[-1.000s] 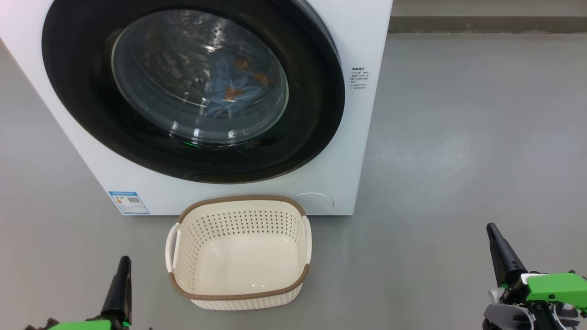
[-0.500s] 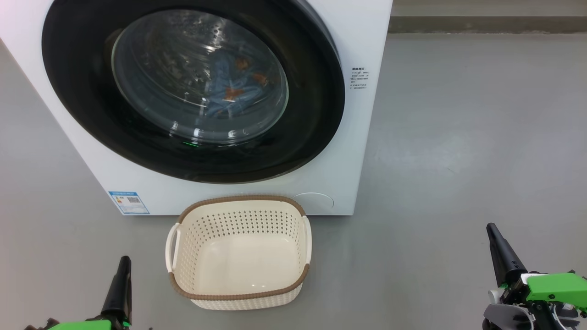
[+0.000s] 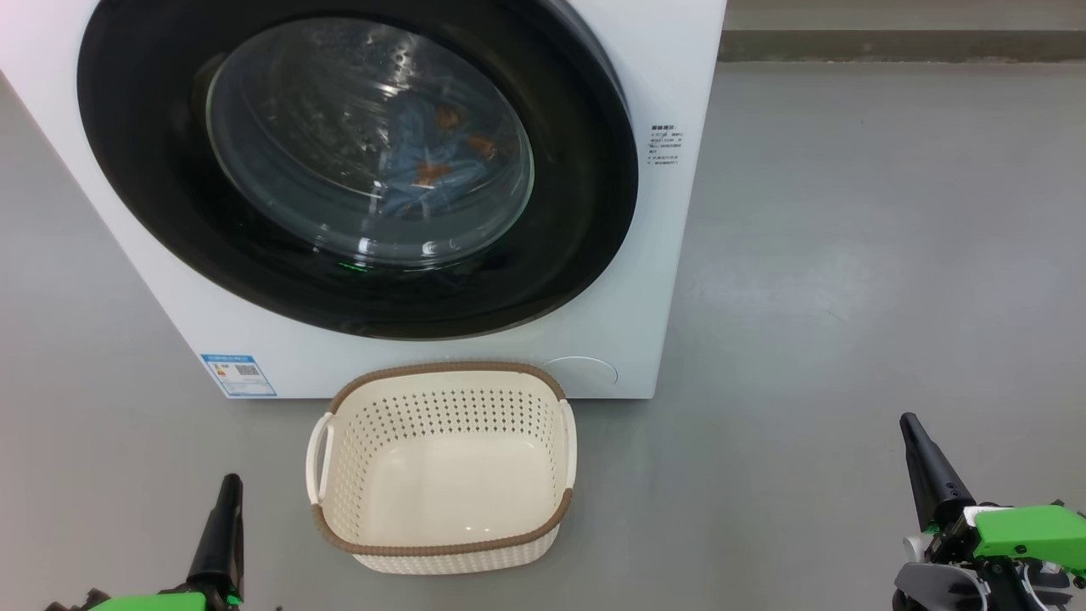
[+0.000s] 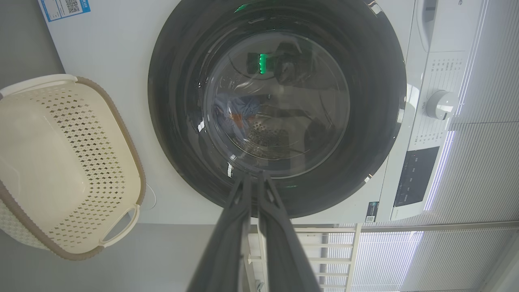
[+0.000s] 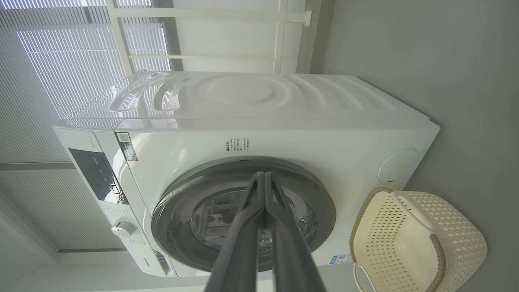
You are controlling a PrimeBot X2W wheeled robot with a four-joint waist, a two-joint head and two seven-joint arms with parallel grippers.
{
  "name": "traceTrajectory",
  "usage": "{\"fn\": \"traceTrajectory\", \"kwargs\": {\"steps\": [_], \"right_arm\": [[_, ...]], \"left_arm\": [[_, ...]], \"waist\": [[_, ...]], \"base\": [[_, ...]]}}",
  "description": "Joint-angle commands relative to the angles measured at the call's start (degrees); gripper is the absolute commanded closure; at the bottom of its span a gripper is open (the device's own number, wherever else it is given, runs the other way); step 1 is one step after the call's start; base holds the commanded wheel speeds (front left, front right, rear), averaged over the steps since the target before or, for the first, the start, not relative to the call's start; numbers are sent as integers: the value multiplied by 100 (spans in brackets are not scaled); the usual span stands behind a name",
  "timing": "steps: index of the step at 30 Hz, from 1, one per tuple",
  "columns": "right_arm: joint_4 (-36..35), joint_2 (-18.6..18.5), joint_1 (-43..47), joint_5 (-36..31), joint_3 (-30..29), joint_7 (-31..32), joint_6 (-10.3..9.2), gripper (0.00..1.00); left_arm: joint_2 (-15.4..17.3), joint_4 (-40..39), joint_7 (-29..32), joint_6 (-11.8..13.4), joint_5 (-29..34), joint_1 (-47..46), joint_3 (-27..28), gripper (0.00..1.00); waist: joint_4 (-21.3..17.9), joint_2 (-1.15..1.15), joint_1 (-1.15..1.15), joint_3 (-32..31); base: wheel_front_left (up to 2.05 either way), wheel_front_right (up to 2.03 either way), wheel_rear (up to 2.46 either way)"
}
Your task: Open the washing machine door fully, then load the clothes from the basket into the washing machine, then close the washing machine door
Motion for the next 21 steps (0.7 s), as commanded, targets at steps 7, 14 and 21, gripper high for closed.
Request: {"fn": "traceTrajectory", "kwargs": {"steps": [7, 14, 21], "right_arm": [[-161, -60, -299, -19, 108, 40, 10, 100], [-161, -60, -299, -20, 107, 41, 10, 100], [-161, -59, -299, -20, 106, 41, 10, 100]], "left_arm": [[51, -183, 35, 2, -52, -247, 193, 100], [51, -183, 35, 2, -52, -247, 193, 100], [51, -183, 35, 2, -52, -247, 193, 100]], "waist": [[0, 0, 0, 0], [0, 0, 0, 0], [0, 0, 0, 0]], "base": [[0, 0, 0], [0, 0, 0], [0, 0, 0]]}}
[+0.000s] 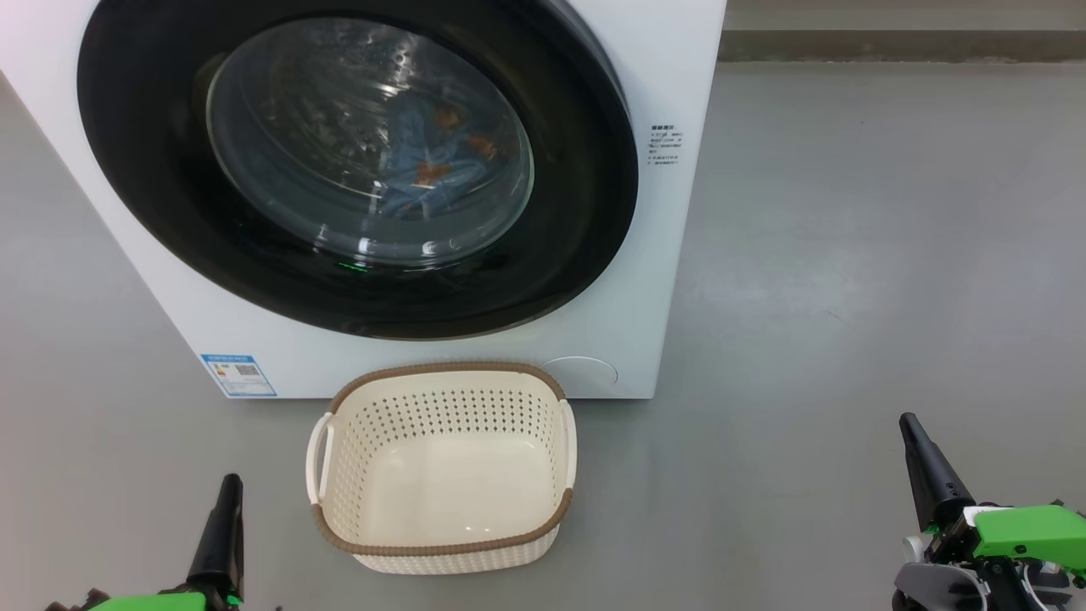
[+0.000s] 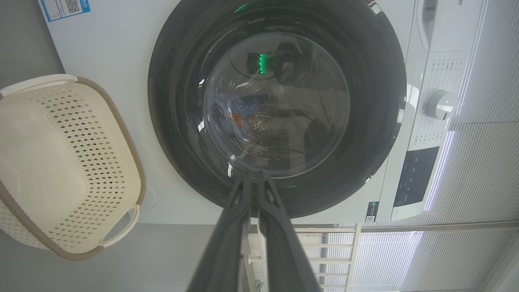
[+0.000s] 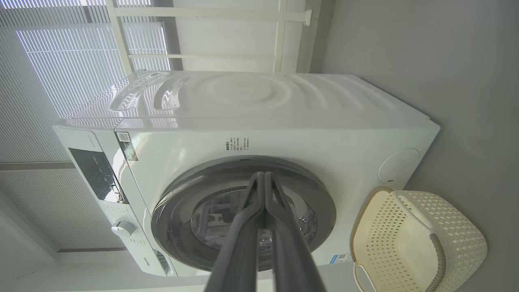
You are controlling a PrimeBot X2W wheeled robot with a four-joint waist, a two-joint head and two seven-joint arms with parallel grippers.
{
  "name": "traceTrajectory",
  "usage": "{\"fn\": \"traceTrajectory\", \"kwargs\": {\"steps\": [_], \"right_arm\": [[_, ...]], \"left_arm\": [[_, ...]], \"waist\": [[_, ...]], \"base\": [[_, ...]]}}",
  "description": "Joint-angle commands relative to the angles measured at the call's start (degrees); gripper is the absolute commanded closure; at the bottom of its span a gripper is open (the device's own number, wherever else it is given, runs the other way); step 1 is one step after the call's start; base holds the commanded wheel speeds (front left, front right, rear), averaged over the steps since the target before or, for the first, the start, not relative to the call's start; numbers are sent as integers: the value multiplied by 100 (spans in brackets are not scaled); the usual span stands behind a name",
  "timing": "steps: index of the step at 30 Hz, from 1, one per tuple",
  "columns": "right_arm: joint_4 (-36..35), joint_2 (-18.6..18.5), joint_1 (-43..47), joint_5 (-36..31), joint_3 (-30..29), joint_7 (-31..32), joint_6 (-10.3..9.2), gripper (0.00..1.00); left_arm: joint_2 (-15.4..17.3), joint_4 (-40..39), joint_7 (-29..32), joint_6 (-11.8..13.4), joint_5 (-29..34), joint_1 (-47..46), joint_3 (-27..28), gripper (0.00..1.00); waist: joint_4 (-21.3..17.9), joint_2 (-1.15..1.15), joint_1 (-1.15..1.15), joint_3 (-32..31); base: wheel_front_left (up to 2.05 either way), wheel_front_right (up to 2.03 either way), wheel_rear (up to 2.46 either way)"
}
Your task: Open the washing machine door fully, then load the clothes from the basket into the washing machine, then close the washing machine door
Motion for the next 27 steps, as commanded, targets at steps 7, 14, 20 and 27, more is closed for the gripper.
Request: {"fn": "traceTrajectory", "kwargs": {"steps": [7, 14, 20, 27], "right_arm": [[-161, -60, -299, -21, 107, 27, 10, 100], [-161, -59, -299, -22, 106, 27, 10, 100], [-161, -59, -299, -22, 106, 28, 10, 100], [-160, -58, -299, -23, 105, 28, 10, 100]], "left_arm": [[51, -183, 35, 2, -51, -247, 193, 100], [51, -183, 35, 2, -51, -247, 193, 100], [51, -183, 35, 2, -51, -247, 193, 100], [51, -183, 35, 2, -51, -247, 193, 100]], "waist": [[0, 0, 0, 0], [0, 0, 0, 0], [0, 0, 0, 0], [0, 0, 0, 0]], "base": [[0, 0, 0], [0, 0, 0], [0, 0, 0], [0, 0, 0]]}}
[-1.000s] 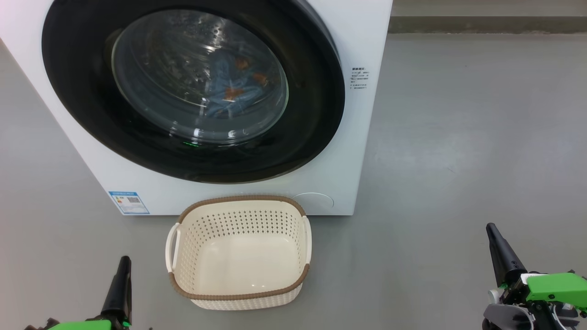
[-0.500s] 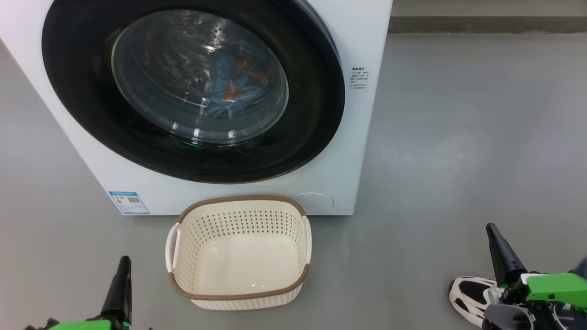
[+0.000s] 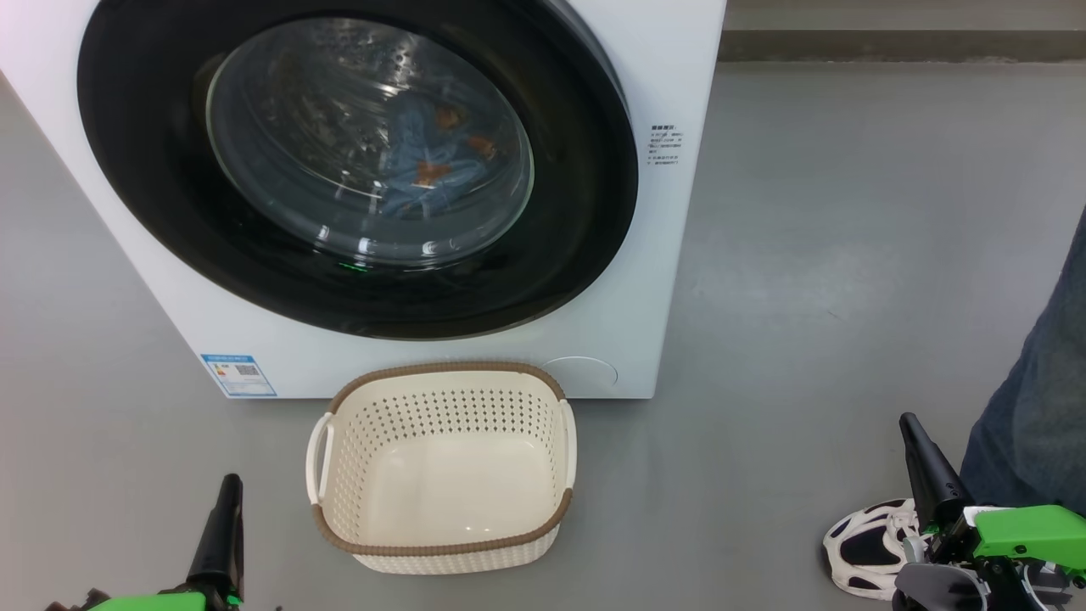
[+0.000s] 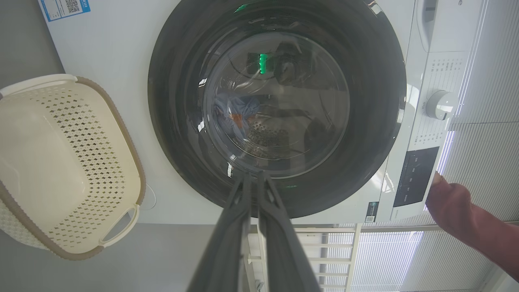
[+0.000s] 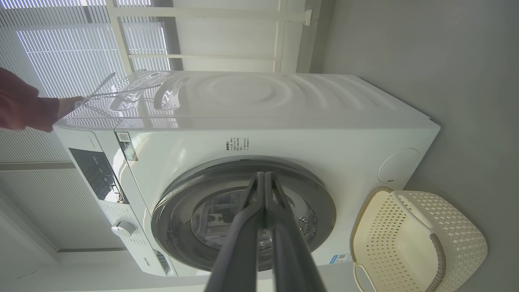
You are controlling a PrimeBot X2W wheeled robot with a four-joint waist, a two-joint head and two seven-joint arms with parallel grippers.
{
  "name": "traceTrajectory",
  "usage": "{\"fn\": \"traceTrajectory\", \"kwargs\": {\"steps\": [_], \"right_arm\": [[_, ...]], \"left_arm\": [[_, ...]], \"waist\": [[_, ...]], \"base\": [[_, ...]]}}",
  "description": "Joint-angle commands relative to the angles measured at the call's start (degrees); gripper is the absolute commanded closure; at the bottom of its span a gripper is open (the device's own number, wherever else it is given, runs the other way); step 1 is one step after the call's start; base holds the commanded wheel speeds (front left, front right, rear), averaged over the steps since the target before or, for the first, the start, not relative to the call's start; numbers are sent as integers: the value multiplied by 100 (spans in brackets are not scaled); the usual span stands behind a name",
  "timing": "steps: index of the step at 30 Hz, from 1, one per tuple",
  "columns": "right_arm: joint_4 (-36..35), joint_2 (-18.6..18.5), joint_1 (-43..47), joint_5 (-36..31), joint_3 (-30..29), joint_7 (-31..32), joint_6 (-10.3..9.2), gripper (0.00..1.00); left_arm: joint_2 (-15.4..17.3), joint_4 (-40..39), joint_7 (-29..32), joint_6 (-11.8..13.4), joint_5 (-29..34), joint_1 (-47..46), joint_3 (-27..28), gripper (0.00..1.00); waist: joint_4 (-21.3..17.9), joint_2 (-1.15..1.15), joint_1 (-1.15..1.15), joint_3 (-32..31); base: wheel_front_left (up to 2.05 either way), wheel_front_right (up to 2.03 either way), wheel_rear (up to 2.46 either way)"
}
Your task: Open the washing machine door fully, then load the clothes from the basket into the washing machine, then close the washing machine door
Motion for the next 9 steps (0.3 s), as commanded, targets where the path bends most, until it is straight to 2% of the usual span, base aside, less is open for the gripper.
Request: {"fn": "traceTrajectory", "kwargs": {"steps": [1, 9], "right_arm": [[-160, -59, -299, -21, 106, 28, 10, 100], [-160, -59, -299, -22, 106, 29, 10, 100]], "left_arm": [[51, -183, 36, 2, -48, -247, 193, 100], [51, -183, 36, 2, -48, -247, 192, 100]], "waist": [[0, 0, 0, 0], [0, 0, 0, 0]], "base": [[0, 0, 0], [0, 0, 0]]}}
